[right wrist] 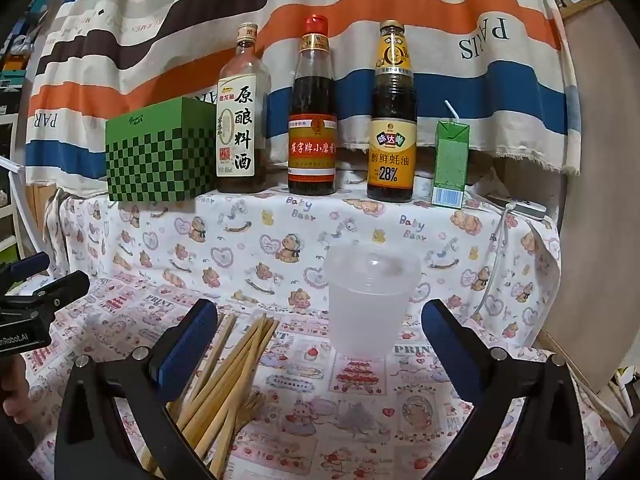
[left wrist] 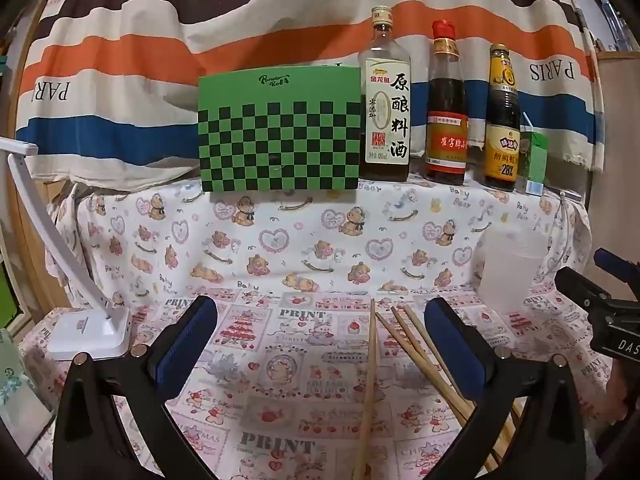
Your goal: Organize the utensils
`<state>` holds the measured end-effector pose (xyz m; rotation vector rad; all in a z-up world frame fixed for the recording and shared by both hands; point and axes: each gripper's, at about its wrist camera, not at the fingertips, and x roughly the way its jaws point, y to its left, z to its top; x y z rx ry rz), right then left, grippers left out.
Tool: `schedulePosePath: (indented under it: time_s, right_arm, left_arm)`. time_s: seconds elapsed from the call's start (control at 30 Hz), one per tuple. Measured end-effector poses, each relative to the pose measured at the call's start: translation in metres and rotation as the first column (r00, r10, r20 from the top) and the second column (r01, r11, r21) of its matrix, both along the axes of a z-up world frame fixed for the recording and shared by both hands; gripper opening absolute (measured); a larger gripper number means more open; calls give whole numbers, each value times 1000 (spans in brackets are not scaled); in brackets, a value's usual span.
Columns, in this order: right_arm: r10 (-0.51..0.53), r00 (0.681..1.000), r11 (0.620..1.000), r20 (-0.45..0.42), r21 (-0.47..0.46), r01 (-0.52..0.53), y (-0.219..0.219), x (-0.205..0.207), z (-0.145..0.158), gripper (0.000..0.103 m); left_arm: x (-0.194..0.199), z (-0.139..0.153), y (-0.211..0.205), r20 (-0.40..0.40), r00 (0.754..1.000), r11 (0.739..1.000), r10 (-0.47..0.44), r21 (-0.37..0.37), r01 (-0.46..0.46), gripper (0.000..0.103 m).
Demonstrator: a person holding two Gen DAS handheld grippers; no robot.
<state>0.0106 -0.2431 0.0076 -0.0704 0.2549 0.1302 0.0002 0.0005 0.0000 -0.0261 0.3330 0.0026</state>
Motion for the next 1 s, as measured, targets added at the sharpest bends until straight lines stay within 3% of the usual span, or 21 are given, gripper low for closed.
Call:
schedulePosePath:
  time_s: [0.43,1.0]
  right_arm:
    - [2,1000,1000,-12,-4,-2,-1,-1,4,103]
    - [2,1000,1000,-18,-8,-3,1,2,-1,103]
  left_arm:
    - [11,-7,14,-57,998,998,8,-65,-12,103]
    - [-2,1,-5,7,1000,999,-6,38,6,103]
